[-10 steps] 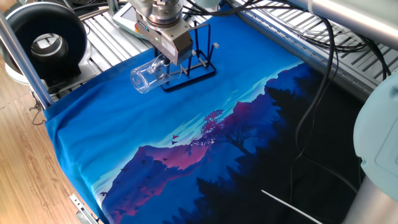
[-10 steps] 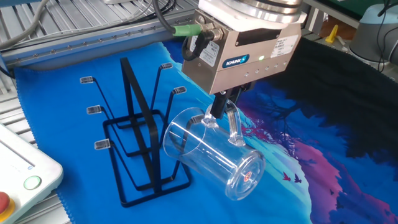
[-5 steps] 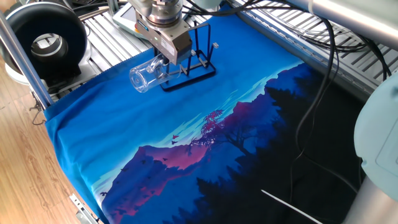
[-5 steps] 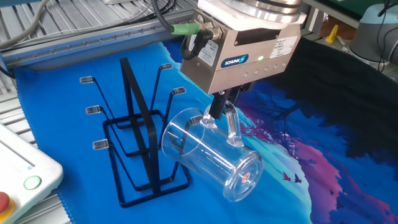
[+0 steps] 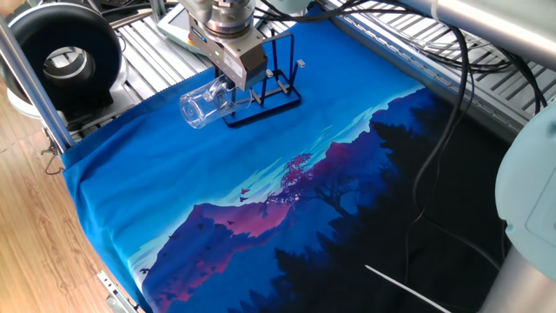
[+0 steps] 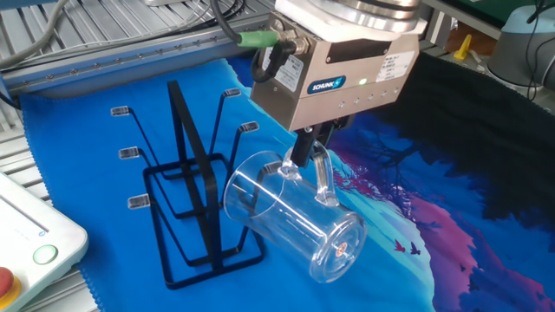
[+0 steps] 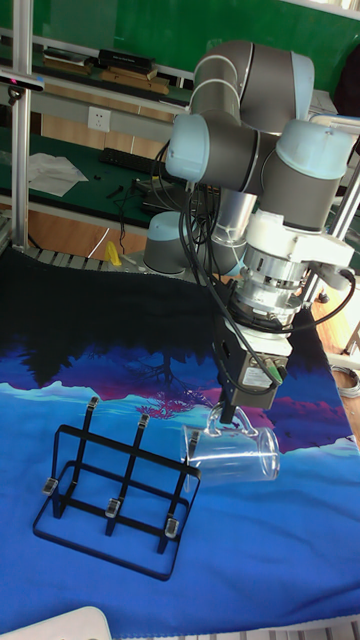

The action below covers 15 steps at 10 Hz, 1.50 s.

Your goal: Put the cup on the cup rack

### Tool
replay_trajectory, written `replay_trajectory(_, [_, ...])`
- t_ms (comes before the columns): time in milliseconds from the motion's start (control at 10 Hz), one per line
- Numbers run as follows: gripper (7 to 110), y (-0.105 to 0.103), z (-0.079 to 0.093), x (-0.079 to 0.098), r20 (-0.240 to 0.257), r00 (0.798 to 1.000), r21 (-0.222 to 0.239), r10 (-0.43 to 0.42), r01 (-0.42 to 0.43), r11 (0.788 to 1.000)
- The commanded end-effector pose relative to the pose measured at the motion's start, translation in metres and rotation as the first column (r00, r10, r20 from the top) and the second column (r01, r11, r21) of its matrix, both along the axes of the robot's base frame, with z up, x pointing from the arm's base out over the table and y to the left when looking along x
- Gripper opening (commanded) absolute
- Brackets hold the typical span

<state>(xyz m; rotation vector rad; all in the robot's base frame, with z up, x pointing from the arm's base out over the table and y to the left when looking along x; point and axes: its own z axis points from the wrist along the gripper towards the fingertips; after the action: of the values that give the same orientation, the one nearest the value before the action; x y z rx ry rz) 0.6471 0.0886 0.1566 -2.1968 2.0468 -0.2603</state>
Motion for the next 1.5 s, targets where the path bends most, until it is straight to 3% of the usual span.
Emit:
replay_trajectory(0, [7,0.003,0.001,0.001,0.005,1.000,0.018,-0.009,0.009,1.000])
replay_trajectory(700, [7,0.005,-0.002,0.006,0.007,0.999,0.011,-0.037,0.037,0.999])
replay_trajectory(1200, [7,0.012,0.018,0.015,-0.018,1.000,0.026,-0.018,0.018,1.000])
replay_trajectory(1400, [7,0.006,0.020,0.016,-0.015,1.000,0.027,-0.010,0.011,1.000])
